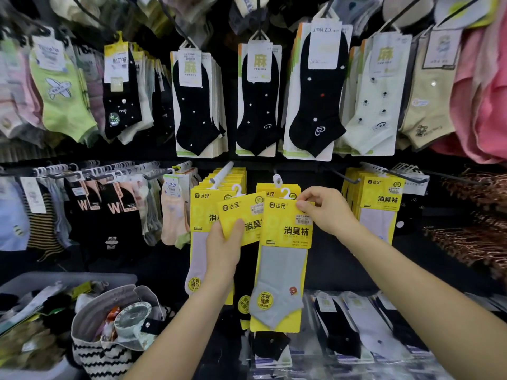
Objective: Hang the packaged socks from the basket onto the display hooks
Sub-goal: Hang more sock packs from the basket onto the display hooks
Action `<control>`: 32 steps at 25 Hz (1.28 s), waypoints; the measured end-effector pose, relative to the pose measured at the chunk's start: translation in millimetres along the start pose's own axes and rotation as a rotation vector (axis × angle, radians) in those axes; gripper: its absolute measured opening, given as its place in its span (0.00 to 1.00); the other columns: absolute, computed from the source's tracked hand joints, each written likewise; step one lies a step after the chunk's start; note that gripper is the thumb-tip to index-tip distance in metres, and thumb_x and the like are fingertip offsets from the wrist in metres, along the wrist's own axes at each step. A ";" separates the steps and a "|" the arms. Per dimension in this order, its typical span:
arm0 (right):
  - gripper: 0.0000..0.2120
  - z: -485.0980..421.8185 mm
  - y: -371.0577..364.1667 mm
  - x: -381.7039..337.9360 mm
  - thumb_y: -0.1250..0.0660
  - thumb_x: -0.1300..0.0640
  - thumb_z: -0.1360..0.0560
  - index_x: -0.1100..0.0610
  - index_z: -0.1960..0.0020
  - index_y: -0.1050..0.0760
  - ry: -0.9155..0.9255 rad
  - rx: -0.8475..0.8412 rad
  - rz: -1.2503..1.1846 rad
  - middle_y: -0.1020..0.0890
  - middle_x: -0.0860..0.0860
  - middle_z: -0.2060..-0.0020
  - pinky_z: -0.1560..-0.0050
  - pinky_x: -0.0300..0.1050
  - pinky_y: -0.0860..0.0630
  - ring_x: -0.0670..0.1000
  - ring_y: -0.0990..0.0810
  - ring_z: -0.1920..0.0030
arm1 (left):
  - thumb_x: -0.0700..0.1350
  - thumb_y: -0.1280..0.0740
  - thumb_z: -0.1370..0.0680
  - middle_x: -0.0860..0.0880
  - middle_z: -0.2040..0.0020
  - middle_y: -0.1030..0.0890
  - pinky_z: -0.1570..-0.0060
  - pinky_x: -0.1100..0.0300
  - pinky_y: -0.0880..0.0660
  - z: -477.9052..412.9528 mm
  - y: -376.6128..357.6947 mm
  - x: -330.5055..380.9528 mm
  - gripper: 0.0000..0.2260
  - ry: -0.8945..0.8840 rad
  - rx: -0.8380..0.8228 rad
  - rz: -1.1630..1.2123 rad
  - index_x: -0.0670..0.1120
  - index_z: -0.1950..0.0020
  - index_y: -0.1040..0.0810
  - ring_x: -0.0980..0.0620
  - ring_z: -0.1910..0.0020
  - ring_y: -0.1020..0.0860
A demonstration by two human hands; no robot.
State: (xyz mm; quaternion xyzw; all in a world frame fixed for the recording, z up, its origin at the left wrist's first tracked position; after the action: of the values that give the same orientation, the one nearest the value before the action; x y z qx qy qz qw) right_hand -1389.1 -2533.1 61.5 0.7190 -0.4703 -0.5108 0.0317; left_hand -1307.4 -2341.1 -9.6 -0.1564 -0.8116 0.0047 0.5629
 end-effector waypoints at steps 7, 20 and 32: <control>0.09 -33.5 0.9 -5.8 0.33 0.57 0.26 0.46 0.63 0.26 -0.017 0.085 0.059 0.21 0.45 0.60 0.64 0.38 0.31 0.47 0.24 0.57 | 0.40 0.38 0.21 0.66 0.55 0.18 0.59 0.70 0.23 -6.1 49.2 24.4 0.24 -0.165 0.021 -0.028 0.74 0.54 0.24 0.63 0.52 0.19; 0.06 -22.0 -3.6 -12.0 0.33 0.51 0.26 0.49 0.50 0.21 0.121 0.213 0.229 0.24 0.47 0.55 0.53 0.44 0.25 0.45 0.25 0.57 | 0.41 0.35 0.22 0.53 0.53 0.16 0.55 0.64 0.21 -9.1 19.8 5.5 0.04 -0.044 -0.089 -0.021 0.49 0.50 0.22 0.55 0.52 0.18; 0.07 -25.4 -1.1 -25.3 0.33 0.54 0.25 0.51 0.62 0.21 0.110 -0.101 0.184 0.21 0.47 0.66 0.65 0.43 0.26 0.48 0.23 0.65 | 0.46 0.34 0.23 0.51 0.53 0.18 0.57 0.62 0.22 -1.5 -41.8 -2.9 0.01 0.024 -0.259 -0.188 0.51 0.54 0.26 0.56 0.55 0.20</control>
State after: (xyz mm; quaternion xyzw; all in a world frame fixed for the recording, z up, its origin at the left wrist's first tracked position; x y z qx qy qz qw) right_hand -1369.9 -2525.7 90.9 0.6973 -0.5056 -0.4884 0.1403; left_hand -1315.5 -2381.9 -4.0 -0.1511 -0.8097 -0.1544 0.5456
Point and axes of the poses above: each hand's wrist, its own z-axis away from the middle knuckle, its own y-axis out of the back of the hand, x = y × z, the point moved 5 cm from there along -z, towards the middle knuckle
